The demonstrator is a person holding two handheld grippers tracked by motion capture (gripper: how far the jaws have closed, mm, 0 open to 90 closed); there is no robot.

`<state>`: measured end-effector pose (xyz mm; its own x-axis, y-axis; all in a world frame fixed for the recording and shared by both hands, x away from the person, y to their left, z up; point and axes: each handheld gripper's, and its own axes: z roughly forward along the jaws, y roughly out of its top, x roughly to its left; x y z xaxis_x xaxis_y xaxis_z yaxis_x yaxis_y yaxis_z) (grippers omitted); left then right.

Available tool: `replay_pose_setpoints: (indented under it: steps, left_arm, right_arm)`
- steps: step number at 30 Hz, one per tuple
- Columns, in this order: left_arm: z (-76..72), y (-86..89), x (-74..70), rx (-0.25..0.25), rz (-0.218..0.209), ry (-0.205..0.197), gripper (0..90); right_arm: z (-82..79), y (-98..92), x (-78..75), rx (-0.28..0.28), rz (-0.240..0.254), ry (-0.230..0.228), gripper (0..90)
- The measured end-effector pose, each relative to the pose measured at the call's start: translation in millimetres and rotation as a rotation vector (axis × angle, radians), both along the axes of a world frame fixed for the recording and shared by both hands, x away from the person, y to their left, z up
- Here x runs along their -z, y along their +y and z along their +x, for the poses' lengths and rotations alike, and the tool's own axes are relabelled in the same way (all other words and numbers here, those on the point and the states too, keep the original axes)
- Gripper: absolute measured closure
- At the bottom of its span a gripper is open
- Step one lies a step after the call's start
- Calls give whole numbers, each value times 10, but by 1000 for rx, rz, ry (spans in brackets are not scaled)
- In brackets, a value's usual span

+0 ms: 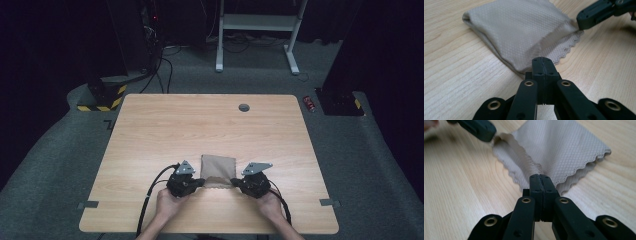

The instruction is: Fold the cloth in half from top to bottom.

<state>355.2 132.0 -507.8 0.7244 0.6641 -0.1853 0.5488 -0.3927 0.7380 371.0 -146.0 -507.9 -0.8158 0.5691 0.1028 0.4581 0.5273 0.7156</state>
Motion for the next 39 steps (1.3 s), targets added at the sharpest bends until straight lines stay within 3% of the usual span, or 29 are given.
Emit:
replay_pose_setpoints:
  steps: [2, 4, 7, 9, 11, 14, 19, 22, 25, 29, 31, 35, 39]
  left_arm:
    - [-27, -7, -7, -16, -14, -11, 734]
    - [-40, -44, -7, -28, 13, -35, 637]
    - [-40, -110, 18, -33, 42, -44, 599]
    - [-43, -151, 31, -31, 64, -54, 639]
    - [-51, -176, 36, -23, 96, -73, 737]
    - [-81, -186, 37, -7, 117, -71, 866]
    - [-153, -144, 22, 29, 138, -53, 885]
    - [-162, -133, 18, 63, 131, 0, 778]
    - [-202, -111, -16, 45, 125, -23, 657]
    - [-166, -53, -125, 2, 30, -57, 624]
    - [-98, -73, -158, -33, 13, -70, 614]
    - [63, -213, -137, -68, 68, -70, 583]
    - [41, -339, -40, -21, 182, -65, 529]
  right_arm:
    - [-15, -8, 30, 5, -19, -7, 889]
    - [3, -20, 45, 16, -12, -5, 871]
    - [18, -29, 33, 32, 2, -13, 818]
    - [12, -28, 19, 40, 7, -17, 774]
    - [17, -35, 19, 43, 3, -21, 778]
    - [-4, -37, 25, 24, -10, -17, 886]
    - [-66, -30, 43, -7, -43, -20, 888]
    - [-76, -58, 34, -4, -31, -15, 833]
    - [-76, -92, -14, 8, 3, -24, 754]
    - [-62, -112, -77, 16, 56, -22, 746]
    - [-45, -84, -96, 34, 56, -32, 756]
    - [41, 53, -29, 74, 29, -30, 732]
    - [17, 144, 45, 58, -42, -46, 668]
